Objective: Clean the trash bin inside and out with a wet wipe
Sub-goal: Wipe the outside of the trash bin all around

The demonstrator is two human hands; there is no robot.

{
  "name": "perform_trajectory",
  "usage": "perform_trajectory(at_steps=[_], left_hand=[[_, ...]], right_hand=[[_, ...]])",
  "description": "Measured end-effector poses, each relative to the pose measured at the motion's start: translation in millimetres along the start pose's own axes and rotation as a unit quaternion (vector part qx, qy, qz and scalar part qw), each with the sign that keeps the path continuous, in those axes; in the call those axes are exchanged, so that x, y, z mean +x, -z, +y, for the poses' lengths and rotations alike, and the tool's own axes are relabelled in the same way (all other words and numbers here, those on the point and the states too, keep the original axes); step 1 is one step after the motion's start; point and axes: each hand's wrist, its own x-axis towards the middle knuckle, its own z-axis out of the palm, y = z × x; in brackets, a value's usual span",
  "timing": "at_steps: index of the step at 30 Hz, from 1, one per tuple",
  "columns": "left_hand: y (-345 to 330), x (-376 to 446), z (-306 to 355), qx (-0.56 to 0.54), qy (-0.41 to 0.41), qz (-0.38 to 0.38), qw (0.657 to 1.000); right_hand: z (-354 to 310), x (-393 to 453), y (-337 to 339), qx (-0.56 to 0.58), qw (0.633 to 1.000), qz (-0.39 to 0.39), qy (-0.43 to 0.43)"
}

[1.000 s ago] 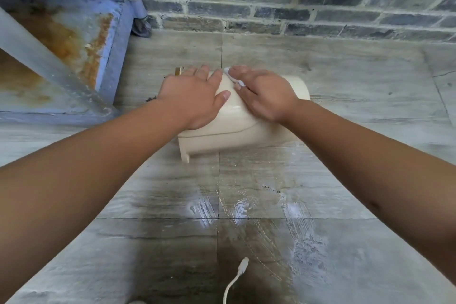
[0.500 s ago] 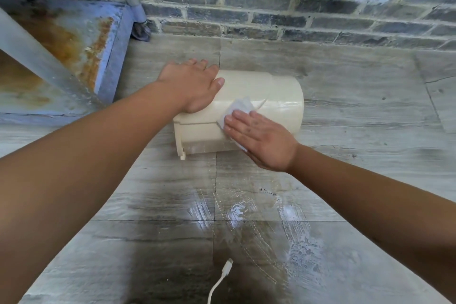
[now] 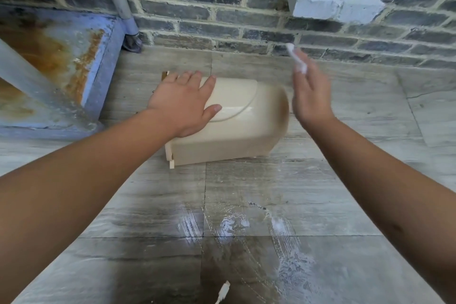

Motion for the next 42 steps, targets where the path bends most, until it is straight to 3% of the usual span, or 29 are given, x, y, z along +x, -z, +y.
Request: perform_trajectory(at_steps=[3,5,10,17,23,24,26,28,30,31,33,35,38,42], left_hand=[[-1,2,-1,0.008,0.003,-0.006,1.000],[-2,4,-3,0.014,0.010,-0.005,1.000],[-2,14,-9,0.005,0.012,-0.010,1.000],[-1,35,-22,-0.013,0.000,-0.022,1.000],[5,45,-28,-0.038,-0.018,-0.058,0.997],[6,43,-25,-0.035,-0.022,-0.060,0.997],[5,36,-17,-0.033,-0.027,-0.048,0.998],[4,24,-7,-0.040,-0.025,-0.040,0.998],[3,11,-4,-0.048,-0.040,-0.039,0.997],[4,5,-6,-0.052,-0.050,-0.031,0.997],[7,-8,-13,-0.051,-0.037,0.000,0.998],[7,-21,-21,-0.063,0.001,-0.001,0.998],[4,-32,-23,-0.054,-0.009,-0.037,0.998],[2,-27,-19,-0.032,-0.006,-0.021,0.999]], right_hand=[[23,7,-36,-0.205,0.965,-0.157,0.048],[29,-6,-51,-0.269,0.939,-0.172,0.126],[37,-37,-55,-0.258,0.924,-0.163,0.230],[54,-62,-62,-0.275,0.879,-0.222,0.320],[41,-90,-61,-0.215,0.829,-0.345,0.384],[35,-95,-58,-0.190,0.836,-0.351,0.375],[21,-98,-50,-0.083,0.908,-0.298,0.283],[-2,-89,-37,0.059,0.983,-0.148,0.091],[-11,-65,-23,0.147,0.989,0.013,-0.016],[-11,-52,-16,0.157,0.986,0.049,-0.028],[-11,-34,-11,0.116,0.993,0.028,0.000],[-2,-27,-20,0.013,0.998,-0.054,0.006],[5,-29,-55,-0.180,0.968,-0.167,0.047],[-20,-29,-96,-0.259,0.940,-0.178,0.135]])
